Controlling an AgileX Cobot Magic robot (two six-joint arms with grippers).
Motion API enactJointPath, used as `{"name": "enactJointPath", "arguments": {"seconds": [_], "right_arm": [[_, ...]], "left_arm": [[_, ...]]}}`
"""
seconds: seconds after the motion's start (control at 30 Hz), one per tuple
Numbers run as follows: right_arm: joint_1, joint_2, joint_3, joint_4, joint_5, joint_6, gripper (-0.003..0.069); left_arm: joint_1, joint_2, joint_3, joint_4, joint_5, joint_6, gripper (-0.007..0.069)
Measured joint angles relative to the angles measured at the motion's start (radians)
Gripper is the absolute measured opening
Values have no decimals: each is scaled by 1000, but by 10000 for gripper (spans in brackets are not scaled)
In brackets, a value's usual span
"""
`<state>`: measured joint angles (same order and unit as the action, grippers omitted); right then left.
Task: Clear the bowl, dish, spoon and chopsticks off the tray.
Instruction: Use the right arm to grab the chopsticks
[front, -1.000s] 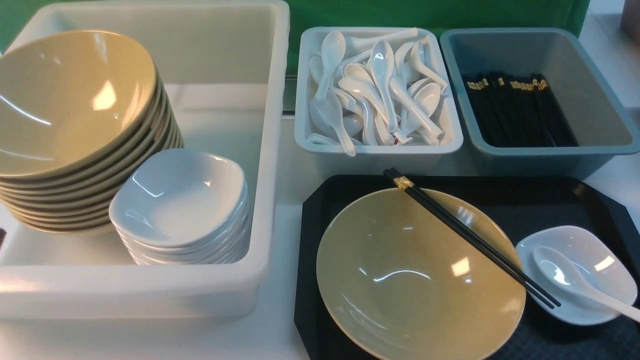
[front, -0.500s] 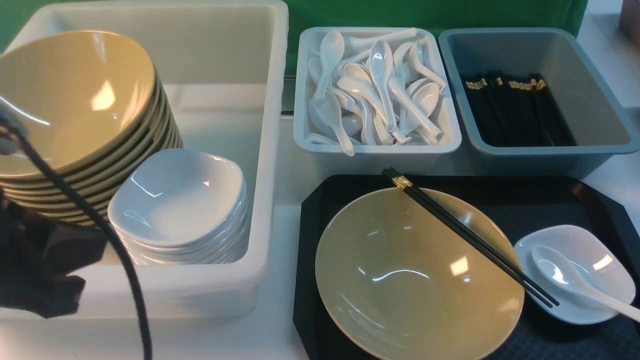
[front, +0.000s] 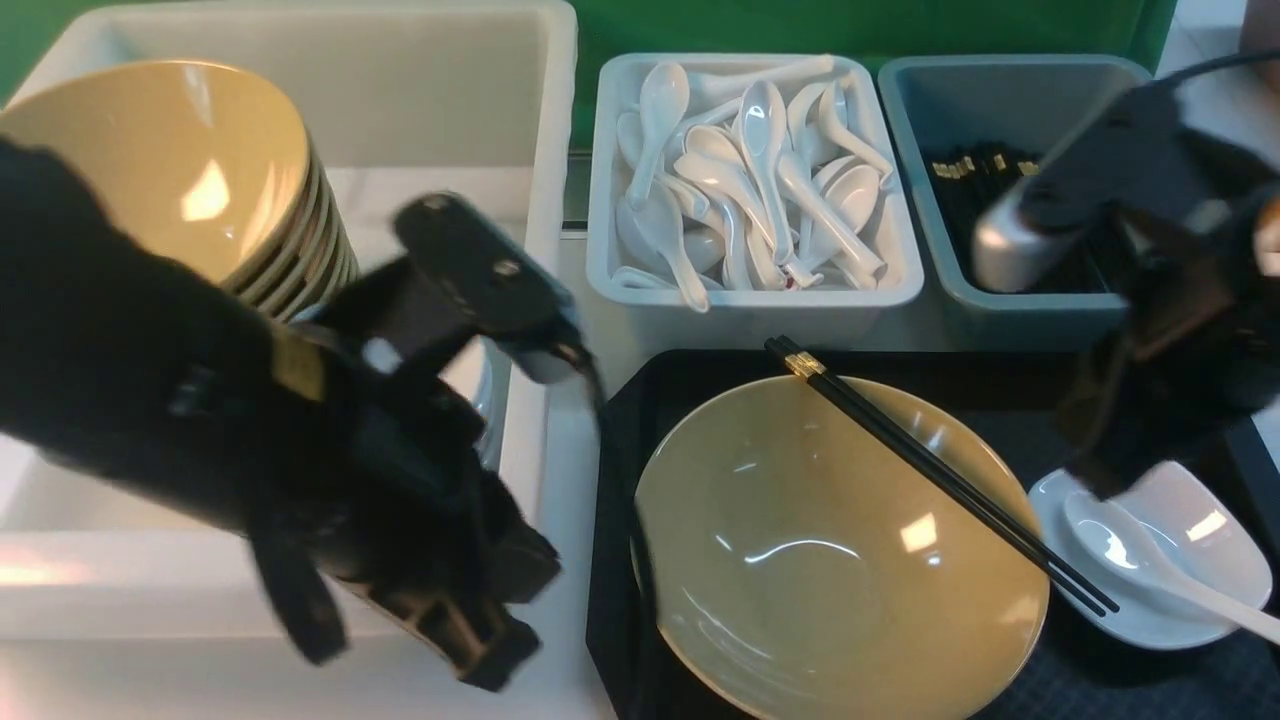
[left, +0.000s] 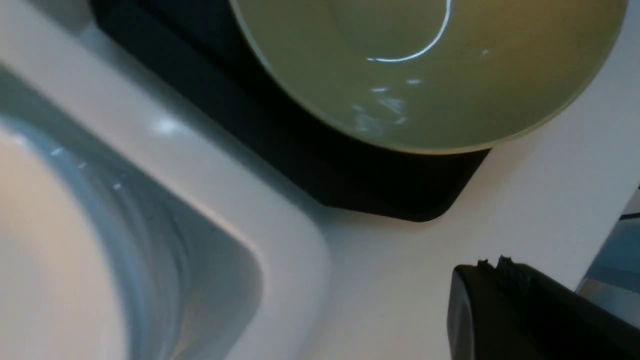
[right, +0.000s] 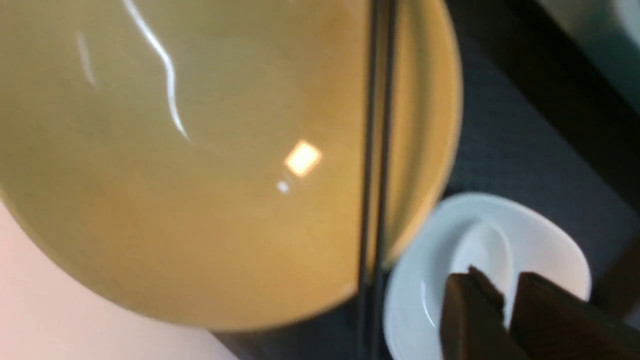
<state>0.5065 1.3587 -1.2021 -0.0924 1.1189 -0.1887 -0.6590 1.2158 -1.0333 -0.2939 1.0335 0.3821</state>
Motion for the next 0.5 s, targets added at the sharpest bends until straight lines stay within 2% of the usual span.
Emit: {"name": "enactJointPath", "arguments": {"seconds": [0.1, 0.2, 0.33, 0.5], "right_arm": [[10, 108, -63, 8, 1, 0, 358], [12, 203, -113, 18, 1, 0, 451], [12, 291, -148, 21, -2, 0, 488], [12, 385, -158, 22, -9, -8, 486]], "left_arm": [[-37, 36, 0, -2, 0, 0, -11], [-48, 47, 0, -8, 0, -1, -11], [-50, 48, 0, -11, 0, -1, -11], [-50, 48, 0, -12, 0, -1, -11]]}}
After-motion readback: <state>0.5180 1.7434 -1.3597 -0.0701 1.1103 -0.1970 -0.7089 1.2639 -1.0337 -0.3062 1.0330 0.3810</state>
